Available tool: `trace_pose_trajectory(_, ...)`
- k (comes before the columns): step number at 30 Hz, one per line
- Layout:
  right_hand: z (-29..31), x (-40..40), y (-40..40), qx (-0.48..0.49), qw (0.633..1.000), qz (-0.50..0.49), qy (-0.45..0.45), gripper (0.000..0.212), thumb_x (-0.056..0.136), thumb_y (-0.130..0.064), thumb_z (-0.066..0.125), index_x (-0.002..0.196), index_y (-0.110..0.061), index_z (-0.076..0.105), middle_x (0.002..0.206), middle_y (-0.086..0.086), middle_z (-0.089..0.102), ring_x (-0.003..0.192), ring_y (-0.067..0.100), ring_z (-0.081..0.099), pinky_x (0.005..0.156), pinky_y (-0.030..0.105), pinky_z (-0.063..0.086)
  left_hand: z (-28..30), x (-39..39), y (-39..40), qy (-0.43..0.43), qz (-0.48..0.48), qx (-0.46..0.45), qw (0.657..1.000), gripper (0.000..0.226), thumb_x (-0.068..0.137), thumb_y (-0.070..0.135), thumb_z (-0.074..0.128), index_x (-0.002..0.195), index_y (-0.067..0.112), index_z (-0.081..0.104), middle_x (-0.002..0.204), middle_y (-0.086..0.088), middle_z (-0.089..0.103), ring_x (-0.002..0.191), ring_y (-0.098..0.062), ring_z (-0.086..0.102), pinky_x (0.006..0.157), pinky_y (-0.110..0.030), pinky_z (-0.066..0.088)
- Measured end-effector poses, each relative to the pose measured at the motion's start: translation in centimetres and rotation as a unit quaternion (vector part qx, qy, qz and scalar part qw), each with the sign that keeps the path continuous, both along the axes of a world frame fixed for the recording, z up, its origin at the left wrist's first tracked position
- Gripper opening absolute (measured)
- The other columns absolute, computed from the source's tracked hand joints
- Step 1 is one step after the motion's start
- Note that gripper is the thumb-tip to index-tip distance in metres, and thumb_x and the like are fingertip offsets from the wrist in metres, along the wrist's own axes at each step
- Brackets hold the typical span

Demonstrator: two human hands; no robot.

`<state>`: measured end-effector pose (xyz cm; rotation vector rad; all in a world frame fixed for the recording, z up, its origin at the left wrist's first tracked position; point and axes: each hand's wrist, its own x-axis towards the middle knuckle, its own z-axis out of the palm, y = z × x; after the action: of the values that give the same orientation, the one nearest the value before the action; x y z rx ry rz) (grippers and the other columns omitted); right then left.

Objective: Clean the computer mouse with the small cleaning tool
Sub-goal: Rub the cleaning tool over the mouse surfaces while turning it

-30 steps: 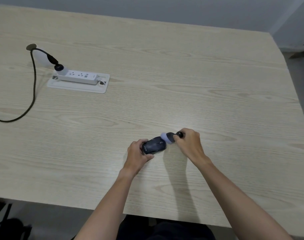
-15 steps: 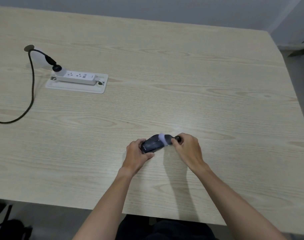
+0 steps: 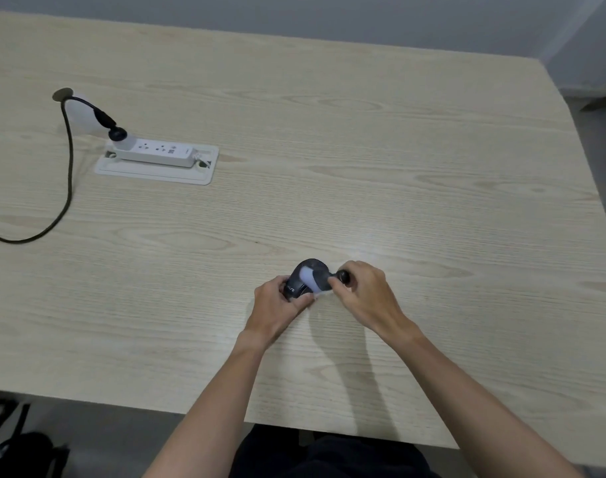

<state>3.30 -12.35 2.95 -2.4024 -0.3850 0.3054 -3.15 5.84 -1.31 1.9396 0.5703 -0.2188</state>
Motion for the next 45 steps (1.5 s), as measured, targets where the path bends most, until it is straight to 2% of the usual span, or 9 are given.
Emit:
trace_pose_trajectory(5,-0.1,0.8,-0.6,-0.002,0.994,-0.107,-0.004,0.015,0.094,-0.025,0.065,0.084,-0.012,0.064,0.079,-0.004,0.063,0.073,0.012,0.058,0.061,0.020,0.039,-0.1,0.0,0.4,0.004,0.014,-0.017,1.000,0.021,0.079,0.041,0.080,0.090,0.024,0.074,0.077,-0.002,0.075,0.067,-0.012,0.069,0.065,-0.021,0.055)
trace_pose_trajectory(9,0.1,0.7,0.1,0.017,0.999,-0.021,0.025,0.017,0.092,-0.025,0.067,0.081,-0.012,0.065,0.073,-0.004,0.063,0.070,0.014,0.059,0.061,0.027,0.047,-0.1,0.1,0.5,0.016,0.026,-0.034,0.999,0.032,0.079,0.046,0.078,0.083,0.014,0.075,0.066,-0.005,0.069,0.056,-0.008,0.056,0.060,-0.023,0.048)
trace_pose_trajectory(14,0.2,1.6,-0.2,-0.007,0.995,-0.104,0.003,0.012,0.093,-0.022,0.066,0.087,-0.011,0.066,0.079,-0.003,0.064,0.073,0.011,0.059,0.059,0.017,0.039,-0.3,0.1,0.6,0.025,0.044,-0.040,0.998,0.045,0.080,0.050,0.076,0.081,0.005,0.073,0.058,0.004,0.050,0.052,-0.010,0.043,0.055,-0.024,0.040)
trace_pose_trajectory(19,0.2,1.5,0.3,0.002,1.000,-0.017,0.019,0.012,0.091,-0.020,0.068,0.083,-0.011,0.068,0.075,-0.003,0.064,0.070,0.011,0.058,0.061,0.021,0.043,-0.2,0.1,0.5,0.015,0.043,-0.036,0.998,0.045,0.082,0.047,0.076,0.079,0.002,0.071,0.056,0.006,0.049,0.049,-0.006,0.040,0.049,-0.018,0.037)
trace_pose_trajectory(23,0.1,1.9,-0.4,0.003,0.994,-0.105,0.004,0.013,0.092,-0.019,0.067,0.082,-0.010,0.067,0.075,-0.003,0.064,0.070,0.011,0.057,0.058,0.016,0.037,0.0,0.1,0.3,0.022,0.041,-0.038,0.998,0.031,0.078,0.046,0.079,0.084,0.017,0.072,0.070,0.004,0.070,0.059,-0.009,0.062,0.061,-0.019,0.052)
trace_pose_trajectory(26,0.7,1.4,-0.1,0.028,0.999,-0.024,0.021,0.016,0.089,-0.020,0.070,0.077,-0.009,0.069,0.069,-0.002,0.066,0.066,0.012,0.059,0.057,0.022,0.044,0.2,0.1,-0.1,0.016,0.044,-0.027,0.999,0.028,0.075,0.041,0.083,0.088,0.022,0.068,0.079,0.003,0.075,0.073,-0.011,0.072,0.068,-0.022,0.059)
trace_pose_trajectory(29,0.4,1.2,0.0,0.012,0.999,0.019,0.038,0.016,0.088,-0.018,0.071,0.075,-0.008,0.071,0.066,0.000,0.066,0.063,0.013,0.059,0.059,0.026,0.047,-0.1,0.0,-0.3,0.011,0.048,-0.014,0.999,0.039,0.069,0.043,0.086,0.093,0.019,0.067,0.081,0.003,0.075,0.073,-0.012,0.073,0.069,-0.028,0.061)
trace_pose_trajectory(36,-0.2,1.0,0.1,0.001,1.000,-0.021,0.008,0.017,0.089,-0.021,0.069,0.077,-0.009,0.068,0.070,-0.002,0.064,0.066,0.010,0.056,0.059,0.020,0.042,-1.1,-0.1,-0.3,-0.012,0.015,0.047,0.999,0.049,0.064,0.041,0.088,0.098,0.022,0.057,0.087,0.008,0.070,0.078,-0.004,0.069,0.068,-0.020,0.056)
trace_pose_trajectory(45,-0.7,1.8,0.1,-0.011,0.999,-0.046,0.026,0.015,0.090,-0.024,0.069,0.080,-0.013,0.066,0.075,-0.005,0.060,0.070,0.006,0.052,0.062,0.014,0.034,-2.9,-0.5,0.5,-0.019,-0.041,0.093,0.995,0.053,0.062,0.047,0.084,0.099,0.030,0.052,0.091,0.008,0.068,0.087,-0.014,0.066,0.076,-0.036,0.057)
